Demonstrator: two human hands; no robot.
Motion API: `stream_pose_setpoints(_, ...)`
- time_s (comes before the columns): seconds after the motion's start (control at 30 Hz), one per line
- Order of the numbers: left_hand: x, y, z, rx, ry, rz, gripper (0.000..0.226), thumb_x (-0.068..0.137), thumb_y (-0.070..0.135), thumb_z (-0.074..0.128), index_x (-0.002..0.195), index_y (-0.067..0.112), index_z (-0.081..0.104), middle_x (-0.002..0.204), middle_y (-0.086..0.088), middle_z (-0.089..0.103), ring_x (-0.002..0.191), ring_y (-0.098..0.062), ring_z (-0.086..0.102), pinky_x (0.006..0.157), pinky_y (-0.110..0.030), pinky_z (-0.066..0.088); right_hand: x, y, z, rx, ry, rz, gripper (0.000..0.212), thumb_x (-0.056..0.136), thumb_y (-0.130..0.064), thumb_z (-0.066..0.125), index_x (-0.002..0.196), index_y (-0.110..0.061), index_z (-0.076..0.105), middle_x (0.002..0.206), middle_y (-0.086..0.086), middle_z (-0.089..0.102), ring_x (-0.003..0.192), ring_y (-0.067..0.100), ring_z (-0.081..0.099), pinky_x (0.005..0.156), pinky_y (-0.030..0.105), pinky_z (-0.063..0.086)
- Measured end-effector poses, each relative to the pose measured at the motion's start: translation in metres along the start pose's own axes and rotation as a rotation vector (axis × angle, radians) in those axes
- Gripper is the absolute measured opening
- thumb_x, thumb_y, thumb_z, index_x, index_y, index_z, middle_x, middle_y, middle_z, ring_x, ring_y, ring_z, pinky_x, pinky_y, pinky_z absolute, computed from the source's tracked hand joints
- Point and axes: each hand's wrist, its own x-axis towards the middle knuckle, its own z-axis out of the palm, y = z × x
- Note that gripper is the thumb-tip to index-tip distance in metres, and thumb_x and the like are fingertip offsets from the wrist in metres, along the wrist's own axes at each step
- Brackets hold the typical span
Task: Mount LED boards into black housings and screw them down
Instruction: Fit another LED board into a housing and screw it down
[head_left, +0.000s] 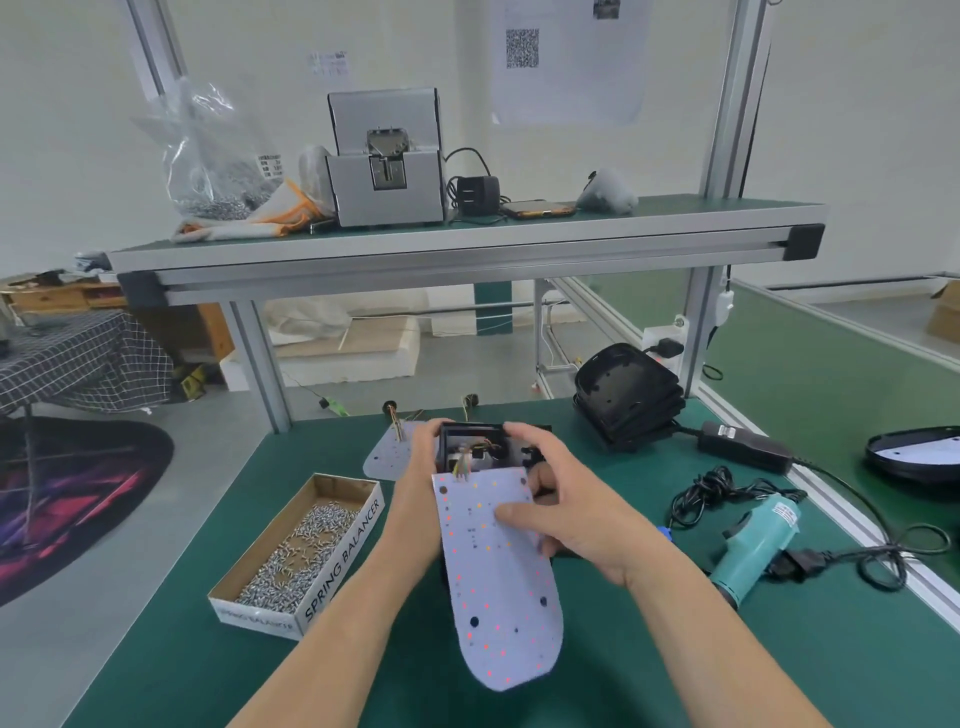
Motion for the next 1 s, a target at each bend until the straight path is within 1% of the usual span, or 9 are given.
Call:
stream_pose_setpoints(0.07, 0.004, 0.002, 0.002, -0.004, -0.005, -0.004, 0.033, 0.095, 0.013, 0.063, 0.12, 0.031, 0.052, 0.102, 0.004, 0.067, 0.092, -0.015, 0.066, 0.082, -0.025, 0.052, 0.004, -0.001, 0.002, -0.027, 0.033, -0.018, 0.045, 0.086, -0.005, 0.075, 0.12, -0.032, 0.063, 0.091, -0.003, 0.066, 0.068, 0.008, 0.059, 0.049, 0.023, 0.044)
stream_pose_setpoints(0.17, 0.009, 0.001, 0.002, -0.126, 0.068, -0.123, 0.043, 0.092, 0.008, 0.062, 0.099, 0.05, 0.056, 0.09, 0.002, 0.073, 0.076, -0.013, 0.066, 0.068, -0.03, 0.054, 0.008, 0.002, -0.002, 0.007, 0.144, -0.058, 0.021, 0.087, -0.005, 0.074, 0.096, -0.022, 0.065, 0.08, -0.005, 0.064, 0.062, 0.009, 0.055, 0.048, 0.023, 0.042)
stream_pose_setpoints(0.27, 0.013, -0.004, -0.003, -0.279, 0.124, -0.206, 0.027, 0.099, 0.006, 0.056, 0.108, 0.031, 0.057, 0.085, 0.01, 0.076, 0.072, -0.003, 0.07, 0.057, -0.018, 0.052, 0.011, 0.006, -0.008, -0.023, 0.319, -0.123, 0.027, 0.086, -0.006, 0.073, 0.09, -0.031, 0.065, 0.078, -0.002, 0.065, 0.063, 0.011, 0.053, 0.051, 0.024, 0.044)
stream_pose_setpoints(0.33, 0.015, -0.006, -0.004, -0.272, 0.12, -0.206, 0.008, 0.103, 0.022, 0.053, 0.108, 0.027, 0.057, 0.093, 0.012, 0.075, 0.081, 0.0, 0.069, 0.066, -0.017, 0.052, 0.013, 0.008, -0.006, -0.062, 0.414, -0.196, 0.032, 0.084, -0.006, 0.074, 0.091, -0.036, 0.066, 0.081, -0.007, 0.067, 0.065, 0.01, 0.053, 0.056, 0.024, 0.046)
stream_pose_setpoints(0.57, 0.009, 0.001, 0.006, -0.236, 0.101, -0.162, 0.035, 0.105, 0.051, 0.035, 0.077, 0.036, 0.05, 0.083, 0.006, 0.053, 0.086, -0.018, 0.051, 0.083, -0.037, 0.043, 0.018, 0.012, 0.016, -0.35, 0.472, -0.367, 0.04, 0.084, -0.013, 0.076, 0.098, -0.045, 0.058, 0.098, -0.022, 0.064, 0.083, -0.001, 0.056, 0.073, 0.009, 0.04)
stream_pose_setpoints(0.67, 0.005, -0.002, 0.007, -0.275, 0.062, -0.083, 0.034, 0.102, 0.054, 0.035, 0.112, 0.032, 0.059, 0.117, 0.0, 0.066, 0.116, -0.021, 0.06, 0.103, -0.04, 0.045, 0.015, 0.018, 0.016, -0.539, 0.503, -0.389, 0.026, 0.085, -0.023, 0.077, 0.104, -0.034, 0.063, 0.1, -0.017, 0.053, 0.087, 0.006, 0.054, 0.073, 0.014, 0.042)
stream_pose_setpoints(0.77, 0.0, -0.004, 0.005, -0.266, 0.018, 0.009, 0.031, 0.095, 0.048, 0.051, 0.122, 0.036, 0.058, 0.118, 0.014, 0.067, 0.116, -0.005, 0.06, 0.097, -0.022, 0.045, 0.011, 0.02, 0.019, -0.706, 0.595, -0.417, 0.029, 0.084, -0.032, 0.075, 0.11, -0.031, 0.061, 0.106, -0.017, 0.047, 0.091, 0.006, 0.053, 0.072, 0.03, 0.05)
stream_pose_setpoints(0.9, 0.004, -0.003, 0.0, -0.323, 0.027, -0.027, 0.015, 0.094, 0.027, 0.068, 0.104, 0.036, 0.066, 0.107, 0.005, 0.074, 0.101, -0.012, 0.069, 0.088, -0.029, 0.055, 0.01, 0.023, 0.025, -0.546, 0.669, -0.611, 0.038, 0.085, -0.029, 0.072, 0.121, -0.023, 0.06, 0.122, -0.012, 0.048, 0.117, 0.011, 0.049, 0.094, 0.021, 0.044)
stream_pose_setpoints(1.0, 0.004, -0.001, -0.005, -0.444, 0.047, -0.115, 0.013, 0.093, 0.025, 0.069, 0.104, 0.03, 0.066, 0.106, 0.0, 0.075, 0.096, -0.015, 0.071, 0.076, -0.027, 0.058, 0.019, 0.028, 0.017, -0.076, 0.829, -0.53, 0.035, 0.093, -0.005, 0.056, 0.122, -0.025, 0.057, 0.123, 0.001, 0.056, 0.099, 0.015, 0.058, 0.084, 0.022, 0.046)
